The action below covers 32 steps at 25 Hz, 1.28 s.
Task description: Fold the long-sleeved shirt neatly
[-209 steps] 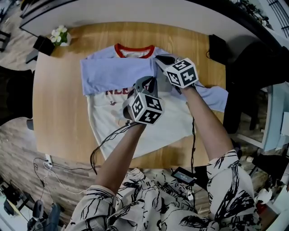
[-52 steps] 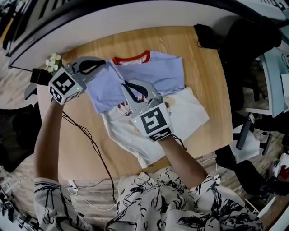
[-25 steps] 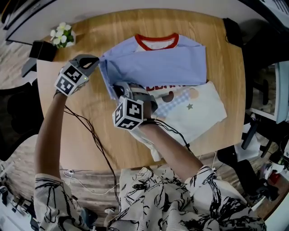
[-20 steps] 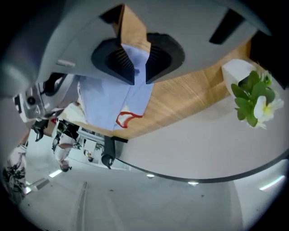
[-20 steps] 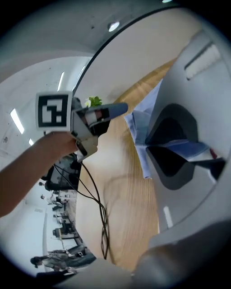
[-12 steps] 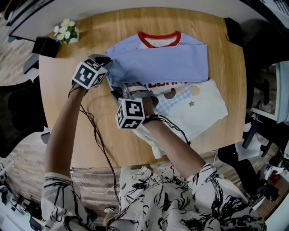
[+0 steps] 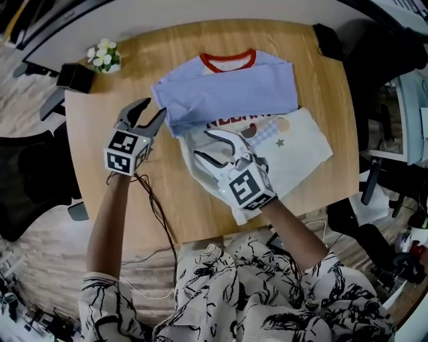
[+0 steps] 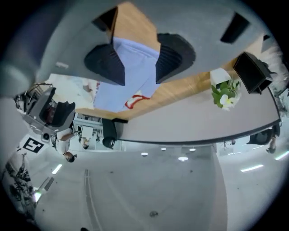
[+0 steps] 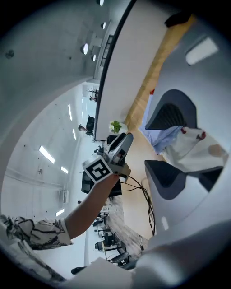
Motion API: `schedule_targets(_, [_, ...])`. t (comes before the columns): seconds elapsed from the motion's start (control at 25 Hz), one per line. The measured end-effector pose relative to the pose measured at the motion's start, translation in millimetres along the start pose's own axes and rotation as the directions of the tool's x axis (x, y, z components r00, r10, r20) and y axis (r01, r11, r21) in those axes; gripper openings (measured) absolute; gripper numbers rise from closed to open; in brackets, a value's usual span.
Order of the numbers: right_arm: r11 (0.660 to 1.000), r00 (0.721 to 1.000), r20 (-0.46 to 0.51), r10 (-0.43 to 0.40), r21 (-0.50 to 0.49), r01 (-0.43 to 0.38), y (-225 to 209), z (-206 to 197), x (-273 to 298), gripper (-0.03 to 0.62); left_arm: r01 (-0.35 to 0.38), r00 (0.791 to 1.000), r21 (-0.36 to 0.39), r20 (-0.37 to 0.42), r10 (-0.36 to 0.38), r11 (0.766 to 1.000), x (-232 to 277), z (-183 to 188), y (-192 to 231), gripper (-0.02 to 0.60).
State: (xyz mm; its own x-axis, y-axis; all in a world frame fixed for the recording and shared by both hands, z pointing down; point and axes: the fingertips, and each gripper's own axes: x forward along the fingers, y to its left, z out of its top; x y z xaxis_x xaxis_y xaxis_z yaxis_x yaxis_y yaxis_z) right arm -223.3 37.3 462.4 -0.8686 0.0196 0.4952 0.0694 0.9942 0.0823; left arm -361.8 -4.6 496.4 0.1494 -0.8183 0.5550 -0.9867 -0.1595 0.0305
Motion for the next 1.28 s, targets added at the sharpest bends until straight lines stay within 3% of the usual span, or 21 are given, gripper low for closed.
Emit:
schedule_targets(0.08, [0.997,0.997,0.013,-0.081,0.007,0.081,-7,-4,-40,0.237,-0.004,0.995,-0.003,0.096,0.004,1.0,-24,17,-31,0.27])
schedule_targets(0.2, [0.975,0.978,0.01,-0.207,0.09,0.205,-30,-16,-100,0.262,-0.041,0.981,-0.048,0.188,0.049,0.998,-72,27,-80,0.294])
schedule_targets(0.32, [0.938,0.959,-0.009,-0.284,0.203,0.28,-60,-41,-155,0.312,-0.101,0.969,-0.082,0.218,0.116,0.992,-112,21,-130,0.31])
schedule_targets(0.44, [0.912,0.942,0.0,-0.335,0.252,0.324,-86,-62,-206,0.328,-0.145,0.964,-0.109,0.208,0.166,0.983,-132,11,-180,0.318])
schedule_targets(0.72, [0.916,0.945,-0.054,-0.323,0.232,0.327,-114,-143,-289,0.35,-0.262,0.961,-0.218,0.024,0.274,0.94,-136,-47,-289,0.344])
schedule_targets(0.88, [0.905,0.94,-0.089,-0.328,0.256,0.34,-135,-189,-328,0.36,-0.267,0.964,-0.241,-0.071,0.258,0.933,-118,-76,-358,0.342])
schedule_targets(1.08, [0.897,0.943,-0.157,-0.292,0.298,0.327,-154,-251,-362,0.377,-0.294,0.949,-0.231,-0.183,0.256,0.927,-85,-112,-409,0.348])
schedule_targets(1.28, [0.893,0.942,-0.217,-0.255,0.321,0.315,-160,-296,-375,0.377,-0.346,0.918,-0.187,-0.27,0.291,0.919,-65,-143,-428,0.315])
